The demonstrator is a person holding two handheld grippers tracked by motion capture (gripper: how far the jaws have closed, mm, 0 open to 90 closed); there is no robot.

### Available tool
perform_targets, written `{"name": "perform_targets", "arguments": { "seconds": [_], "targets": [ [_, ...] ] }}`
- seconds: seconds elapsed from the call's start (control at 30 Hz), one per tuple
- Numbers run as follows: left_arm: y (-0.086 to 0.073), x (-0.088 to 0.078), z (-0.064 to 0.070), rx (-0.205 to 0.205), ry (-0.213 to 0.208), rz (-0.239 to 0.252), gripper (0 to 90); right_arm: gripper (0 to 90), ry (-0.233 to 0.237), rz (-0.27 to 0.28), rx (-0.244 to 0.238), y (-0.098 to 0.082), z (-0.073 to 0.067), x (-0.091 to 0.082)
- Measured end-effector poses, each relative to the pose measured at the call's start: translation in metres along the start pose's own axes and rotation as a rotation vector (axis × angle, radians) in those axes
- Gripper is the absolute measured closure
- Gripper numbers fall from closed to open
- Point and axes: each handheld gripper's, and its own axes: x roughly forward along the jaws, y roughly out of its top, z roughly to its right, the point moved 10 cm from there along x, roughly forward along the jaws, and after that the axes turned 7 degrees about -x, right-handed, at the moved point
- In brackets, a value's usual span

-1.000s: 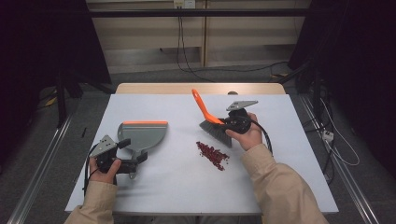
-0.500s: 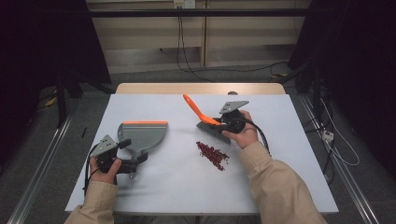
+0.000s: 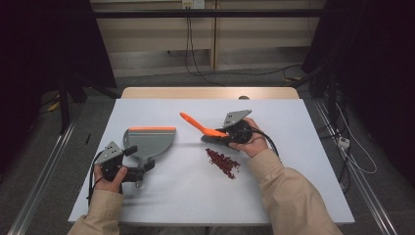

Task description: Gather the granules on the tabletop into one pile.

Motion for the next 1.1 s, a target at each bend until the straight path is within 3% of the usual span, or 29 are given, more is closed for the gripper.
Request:
{"name": "perform_targets", "arguments": {
  "seconds": [0.13,0.33,0.67,1.1],
  "targets": [
    [0.000,0.000,0.000,0.001,0.001,0.002,4.5,71.2,0.048,-0.017,-0.070,0.001,-0.014,-0.001],
    [0.001,0.000,0.000,0.000,0.001,0.004,4.5,71.2,0.096,-0.022,-0.109,0.001,-0.027,-0.006],
    [0.001,0.000,0.001,0.001,0.001,0.005,4.4,71.2,0.148,-0.014,-0.135,0.002,-0.046,-0.015],
    [0.002,-0.001,0.001,0.003,0.003,0.009,4.5,71.3,0.164,-0.006,-0.149,0.004,-0.060,-0.020]
  ]
}}
